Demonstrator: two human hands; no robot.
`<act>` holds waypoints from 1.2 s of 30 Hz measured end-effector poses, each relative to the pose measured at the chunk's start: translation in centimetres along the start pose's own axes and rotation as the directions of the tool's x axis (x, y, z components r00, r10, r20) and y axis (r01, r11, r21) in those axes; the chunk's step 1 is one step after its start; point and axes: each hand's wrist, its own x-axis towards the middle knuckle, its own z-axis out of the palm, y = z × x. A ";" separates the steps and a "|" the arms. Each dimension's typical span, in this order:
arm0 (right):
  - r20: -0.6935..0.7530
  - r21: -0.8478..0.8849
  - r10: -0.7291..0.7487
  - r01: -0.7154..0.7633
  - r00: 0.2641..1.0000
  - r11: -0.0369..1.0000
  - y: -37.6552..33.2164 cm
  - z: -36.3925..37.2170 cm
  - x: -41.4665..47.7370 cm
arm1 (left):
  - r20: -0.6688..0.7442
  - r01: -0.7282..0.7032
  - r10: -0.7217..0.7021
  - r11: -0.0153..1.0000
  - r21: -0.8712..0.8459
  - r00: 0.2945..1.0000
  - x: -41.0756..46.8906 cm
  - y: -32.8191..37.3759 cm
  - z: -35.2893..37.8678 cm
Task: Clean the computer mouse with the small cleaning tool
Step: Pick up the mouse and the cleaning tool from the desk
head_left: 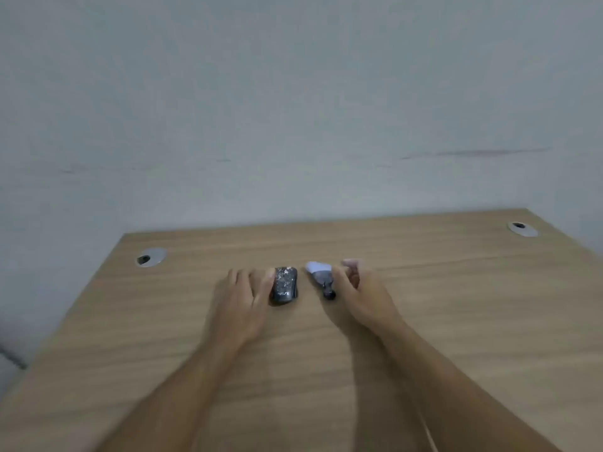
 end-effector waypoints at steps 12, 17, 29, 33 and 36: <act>-0.073 -0.302 -0.102 0.075 0.992 0.950 -0.8 2.7 0.4 | -0.008 -0.014 0.016 0.975 0.222 1.000 0.3 1.2 3.8; -0.095 -0.268 -0.088 0.060 0.992 0.962 -0.9 3.9 3.8 | -0.010 -0.027 0.030 0.986 0.167 1.000 2.4 0.0 4.0; -0.101 -0.120 -0.083 0.070 0.991 0.990 -1.2 5.7 10.0 | -0.036 0.045 -0.043 0.998 0.050 0.998 8.7 -2.4 3.2; -0.151 -0.025 -0.088 0.086 0.985 0.996 -1.3 5.4 11.0 | -0.072 0.064 -0.063 0.998 0.006 0.995 9.7 -2.9 3.6; -0.179 -0.013 -0.089 0.088 0.980 0.996 -1.2 5.0 11.5 | -0.103 0.069 -0.068 0.998 0.010 0.992 9.6 -3.3 3.7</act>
